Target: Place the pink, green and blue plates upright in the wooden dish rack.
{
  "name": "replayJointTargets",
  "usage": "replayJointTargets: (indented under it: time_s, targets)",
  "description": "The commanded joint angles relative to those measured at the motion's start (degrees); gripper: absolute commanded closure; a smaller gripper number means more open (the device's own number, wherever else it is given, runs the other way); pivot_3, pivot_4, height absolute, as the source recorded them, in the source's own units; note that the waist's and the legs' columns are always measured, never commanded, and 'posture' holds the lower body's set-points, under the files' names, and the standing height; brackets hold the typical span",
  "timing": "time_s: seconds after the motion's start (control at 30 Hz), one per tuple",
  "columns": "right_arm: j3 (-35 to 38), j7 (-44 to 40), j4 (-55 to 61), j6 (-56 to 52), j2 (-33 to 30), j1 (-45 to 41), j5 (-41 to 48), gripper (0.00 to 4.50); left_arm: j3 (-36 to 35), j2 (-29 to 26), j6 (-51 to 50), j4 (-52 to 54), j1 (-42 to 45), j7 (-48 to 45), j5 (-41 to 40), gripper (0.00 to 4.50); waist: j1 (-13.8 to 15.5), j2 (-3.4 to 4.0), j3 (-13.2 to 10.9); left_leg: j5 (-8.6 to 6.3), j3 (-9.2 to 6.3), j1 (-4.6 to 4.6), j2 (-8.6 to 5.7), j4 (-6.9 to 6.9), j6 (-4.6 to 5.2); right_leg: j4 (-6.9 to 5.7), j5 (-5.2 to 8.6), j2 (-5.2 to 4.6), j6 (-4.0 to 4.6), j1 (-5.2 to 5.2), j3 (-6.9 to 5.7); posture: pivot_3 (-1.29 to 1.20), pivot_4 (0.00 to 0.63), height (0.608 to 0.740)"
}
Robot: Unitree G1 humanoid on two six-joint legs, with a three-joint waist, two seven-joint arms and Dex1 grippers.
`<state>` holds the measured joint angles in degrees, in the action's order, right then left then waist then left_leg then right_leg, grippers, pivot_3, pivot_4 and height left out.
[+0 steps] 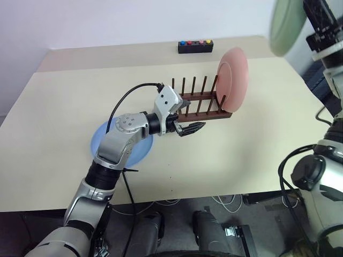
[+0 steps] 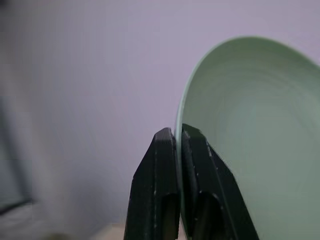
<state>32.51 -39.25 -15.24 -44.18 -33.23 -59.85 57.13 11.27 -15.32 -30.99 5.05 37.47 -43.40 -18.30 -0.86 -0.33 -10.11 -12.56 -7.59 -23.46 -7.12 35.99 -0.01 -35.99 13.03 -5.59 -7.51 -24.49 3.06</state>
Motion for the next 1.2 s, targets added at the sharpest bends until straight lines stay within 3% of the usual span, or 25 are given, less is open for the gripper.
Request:
replayJointTargets:
  time_s: [0.03, 0.27, 0.6, 1.2]
  targets:
    - [-0.71, 2.17, 8.24, -5.13, 1.92, -0.47, 7.83, 4.47, -2.72, -0.13, 0.69, 2.20, 0.06, 0.14, -1.92, 0.00, 0.19, -0.01, 0.01, 0.00, -0.01, 0.00, 0.00, 0.02, 0.00, 0.00, 0.00, 0.00, 0.00, 0.01, -0.01, 0.00, 0.150, 0.740]
    - [-1.85, 5.68, 9.48, -9.34, 6.35, 2.11, 15.38, 4.47, -3.44, -1.66, 1.34, 3.31, -1.01, -1.21, -3.03, 0.00, 0.25, -0.02, 0.01, 0.00, -0.02, -0.02, -0.04, 0.04, 0.00, 0.02, 0.00, -0.03, 0.00, 0.04, -0.03, 0.00, 0.150, 0.740]
    - [-6.89, 6.67, 10.62, -5.24, 13.19, 10.88, 11.62, 4.47, -2.95, -3.61, 0.80, 6.49, -3.36, -4.00, -5.66, 0.00, -0.07, 0.00, 0.01, 0.00, 0.01, -0.01, -0.03, 0.02, 0.00, -0.04, 0.00, -0.01, 0.00, -0.03, -0.01, 0.00, 0.150, 0.740]
    - [-9.00, 4.48, 7.53, -0.07, 13.19, 15.05, 5.80, 4.47, -1.95, -4.21, 1.16, 7.59, -3.98, -4.36, -5.48, 0.00, -0.01, 0.00, 0.01, 0.00, 0.02, -0.01, -0.02, 0.02, 0.00, -0.02, 0.00, 0.01, 0.00, -0.03, -0.01, 0.00, 0.150, 0.740]
